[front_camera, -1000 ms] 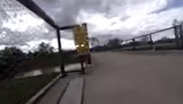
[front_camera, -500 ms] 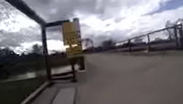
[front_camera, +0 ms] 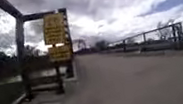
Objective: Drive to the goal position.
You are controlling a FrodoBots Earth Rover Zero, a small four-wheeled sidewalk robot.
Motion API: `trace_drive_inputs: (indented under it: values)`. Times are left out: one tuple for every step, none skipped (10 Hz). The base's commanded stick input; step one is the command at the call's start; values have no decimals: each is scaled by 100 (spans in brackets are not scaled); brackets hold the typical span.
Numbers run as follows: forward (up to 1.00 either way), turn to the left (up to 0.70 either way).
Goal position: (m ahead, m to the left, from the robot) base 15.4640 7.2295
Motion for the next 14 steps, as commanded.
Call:
trace_drive_inputs:
  values:
    - [100,-18]
    - [100,-18]
    - [100,-18]
    - [100,-17]
    - [100,-16]
    - [100,-11]
    - [100,-6]
    - [100,-1]
    - [100,0]
    - [100,0]
    - [100,0]
    - [100,0]
    - [100,0]
    - [100,0]
